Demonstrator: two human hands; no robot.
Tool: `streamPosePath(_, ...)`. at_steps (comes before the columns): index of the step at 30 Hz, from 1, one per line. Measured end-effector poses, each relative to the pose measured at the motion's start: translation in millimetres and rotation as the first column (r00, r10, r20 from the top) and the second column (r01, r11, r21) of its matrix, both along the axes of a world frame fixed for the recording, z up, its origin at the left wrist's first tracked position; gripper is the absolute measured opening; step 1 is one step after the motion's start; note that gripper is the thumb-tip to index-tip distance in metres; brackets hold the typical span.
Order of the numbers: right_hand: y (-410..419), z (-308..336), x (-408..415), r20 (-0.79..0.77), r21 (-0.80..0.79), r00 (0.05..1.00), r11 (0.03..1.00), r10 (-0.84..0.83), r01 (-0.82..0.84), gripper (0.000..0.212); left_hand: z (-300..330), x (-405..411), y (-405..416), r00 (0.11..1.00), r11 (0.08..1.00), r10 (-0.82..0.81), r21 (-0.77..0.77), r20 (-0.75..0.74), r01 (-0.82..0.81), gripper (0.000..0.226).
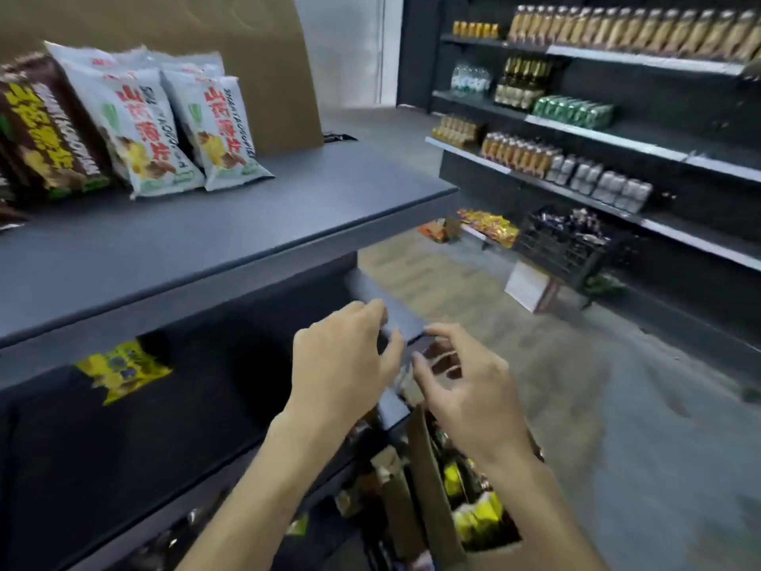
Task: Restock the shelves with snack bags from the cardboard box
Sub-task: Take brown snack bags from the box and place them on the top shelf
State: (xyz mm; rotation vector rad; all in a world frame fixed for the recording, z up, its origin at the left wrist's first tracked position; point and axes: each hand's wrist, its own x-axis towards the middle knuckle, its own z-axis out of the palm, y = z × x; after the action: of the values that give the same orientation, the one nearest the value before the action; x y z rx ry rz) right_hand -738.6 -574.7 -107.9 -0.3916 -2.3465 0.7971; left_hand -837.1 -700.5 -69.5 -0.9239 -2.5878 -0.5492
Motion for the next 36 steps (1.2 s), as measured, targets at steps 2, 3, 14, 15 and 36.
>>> streamPosePath(2,13,-12,19,0.024,-0.020,0.997,0.997,-0.071,0.072,0.027,-15,16,16,0.998,0.999,-0.043,-0.003,0.044,0.043,0.026)
streamPosePath(3,21,-17,27,0.041,-0.020,0.993,0.994,-0.110,0.111,0.026,-22,24,22,0.996,0.998,-0.064,-0.001,0.063,0.064,0.026)
streamPosePath(14,132,-89,83,0.250,-0.126,0.924,0.937,-0.289,0.327,0.027,-117,59,86,0.915,1.000,0.000,0.028,0.404,-0.012,0.018)
streamPosePath(15,144,-98,86,0.274,-0.146,0.917,0.930,-0.289,0.337,0.025,-129,62,94,0.907,1.000,0.012,-0.003,0.422,-0.012,0.017)
streamPosePath(36,192,-226,63,0.734,-0.380,0.677,0.857,0.051,0.349,0.042,-229,21,193,0.880,0.940,-0.119,-0.233,0.459,0.248,0.039)
